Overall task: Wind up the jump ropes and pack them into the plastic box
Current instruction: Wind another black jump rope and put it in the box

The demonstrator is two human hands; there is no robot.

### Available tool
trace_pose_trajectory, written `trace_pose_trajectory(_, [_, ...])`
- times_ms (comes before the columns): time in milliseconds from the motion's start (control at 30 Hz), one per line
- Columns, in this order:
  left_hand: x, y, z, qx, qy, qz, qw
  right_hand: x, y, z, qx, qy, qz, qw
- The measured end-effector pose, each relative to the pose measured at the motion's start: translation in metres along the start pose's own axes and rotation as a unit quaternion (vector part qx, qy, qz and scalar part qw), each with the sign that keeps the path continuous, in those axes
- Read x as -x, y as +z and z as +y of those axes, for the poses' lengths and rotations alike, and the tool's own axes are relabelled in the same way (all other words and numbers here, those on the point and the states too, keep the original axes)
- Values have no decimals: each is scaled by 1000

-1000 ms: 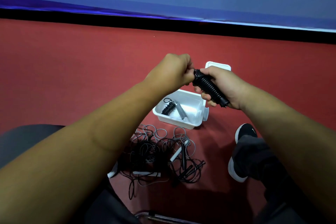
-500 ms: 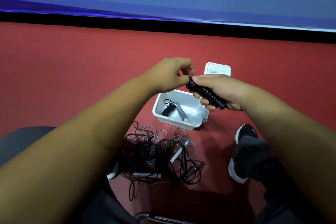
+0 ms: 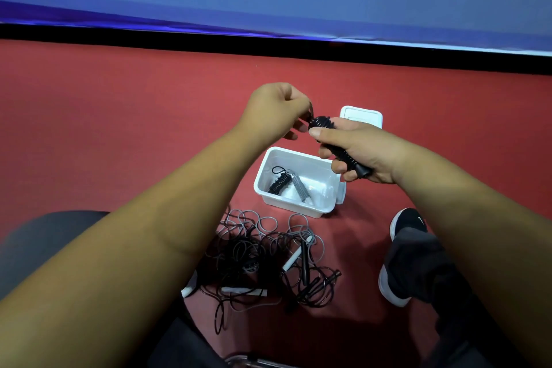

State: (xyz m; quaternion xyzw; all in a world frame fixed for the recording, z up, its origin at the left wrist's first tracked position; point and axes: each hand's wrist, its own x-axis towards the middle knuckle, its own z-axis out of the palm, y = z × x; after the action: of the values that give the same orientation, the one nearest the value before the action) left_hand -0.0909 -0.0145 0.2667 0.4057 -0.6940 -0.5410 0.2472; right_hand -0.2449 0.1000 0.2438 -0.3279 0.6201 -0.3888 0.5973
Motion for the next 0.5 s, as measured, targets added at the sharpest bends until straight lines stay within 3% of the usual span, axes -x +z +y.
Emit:
trace_pose_trajectory(100, [-7, -13, 0, -96, 38, -58, 993, -1, 0, 3, -37, -5, -13, 999])
trace_pose_trajectory(200, [-8, -24, 3, -229, 117, -126, 958, 0, -3, 6, -56, 13, -25, 998])
trace_pose_trajectory(267, [-8, -28, 3, -256, 138, -150, 945, 0, -4, 7, -62, 27, -29, 997])
trace_pose_trajectory(500, [-9, -21, -4, -25, 48, -78, 996, 1, 3, 6, -100, 2, -39, 994])
